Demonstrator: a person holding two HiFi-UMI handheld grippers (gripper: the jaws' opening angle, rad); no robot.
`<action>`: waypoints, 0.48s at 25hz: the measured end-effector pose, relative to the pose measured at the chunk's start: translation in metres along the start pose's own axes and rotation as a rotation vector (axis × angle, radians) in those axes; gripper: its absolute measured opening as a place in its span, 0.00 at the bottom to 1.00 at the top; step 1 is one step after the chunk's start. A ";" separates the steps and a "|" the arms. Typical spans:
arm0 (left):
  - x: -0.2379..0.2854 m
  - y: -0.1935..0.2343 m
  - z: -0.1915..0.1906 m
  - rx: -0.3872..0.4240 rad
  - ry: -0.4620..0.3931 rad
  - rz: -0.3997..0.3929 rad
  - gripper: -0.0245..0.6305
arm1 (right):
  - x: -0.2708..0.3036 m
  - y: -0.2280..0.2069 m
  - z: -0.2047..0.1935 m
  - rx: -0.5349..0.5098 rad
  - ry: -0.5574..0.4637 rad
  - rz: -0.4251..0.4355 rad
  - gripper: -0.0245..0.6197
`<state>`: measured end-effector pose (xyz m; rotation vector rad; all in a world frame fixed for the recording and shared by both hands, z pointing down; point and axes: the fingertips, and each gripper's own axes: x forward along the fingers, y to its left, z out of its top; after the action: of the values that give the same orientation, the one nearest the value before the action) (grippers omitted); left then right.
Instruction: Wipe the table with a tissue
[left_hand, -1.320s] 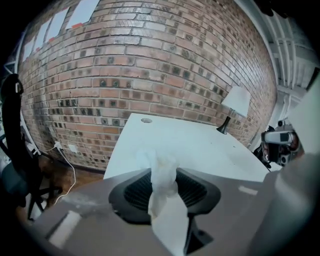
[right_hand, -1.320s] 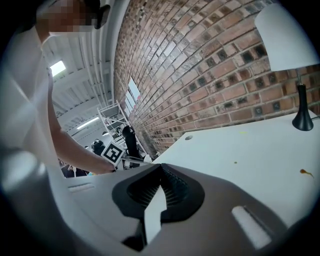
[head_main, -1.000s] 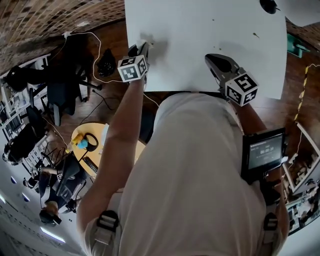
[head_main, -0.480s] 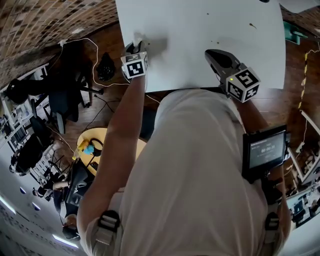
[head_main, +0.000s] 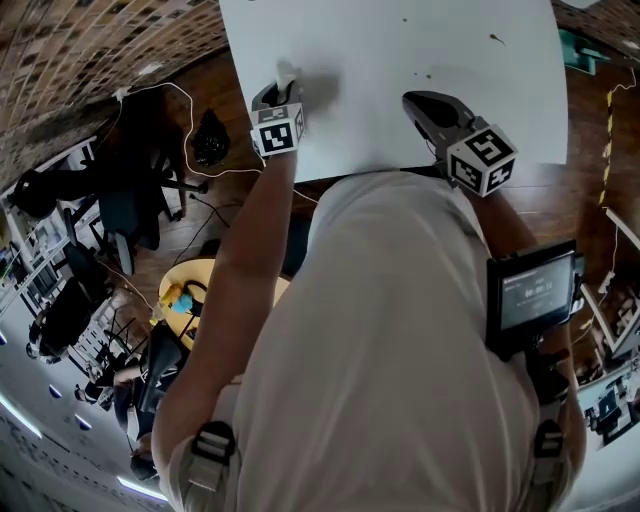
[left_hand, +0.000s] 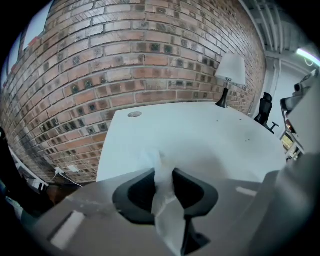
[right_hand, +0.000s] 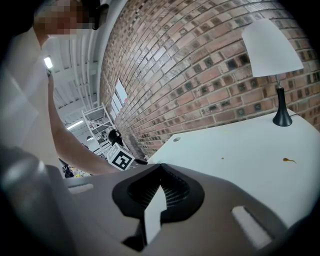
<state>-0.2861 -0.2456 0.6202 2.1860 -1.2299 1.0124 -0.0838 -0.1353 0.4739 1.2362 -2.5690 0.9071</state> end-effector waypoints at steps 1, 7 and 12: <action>0.000 -0.003 0.000 0.011 0.001 -0.010 0.19 | -0.001 0.000 0.000 0.001 0.001 -0.002 0.05; 0.001 -0.028 0.001 0.093 0.011 -0.091 0.19 | -0.003 -0.002 0.001 0.003 -0.004 -0.005 0.05; -0.008 -0.023 0.002 0.053 -0.009 -0.151 0.19 | -0.002 0.003 0.009 0.021 -0.023 0.002 0.05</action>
<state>-0.2681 -0.2304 0.6127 2.2872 -1.0355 0.9841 -0.0837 -0.1374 0.4646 1.2574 -2.5855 0.9280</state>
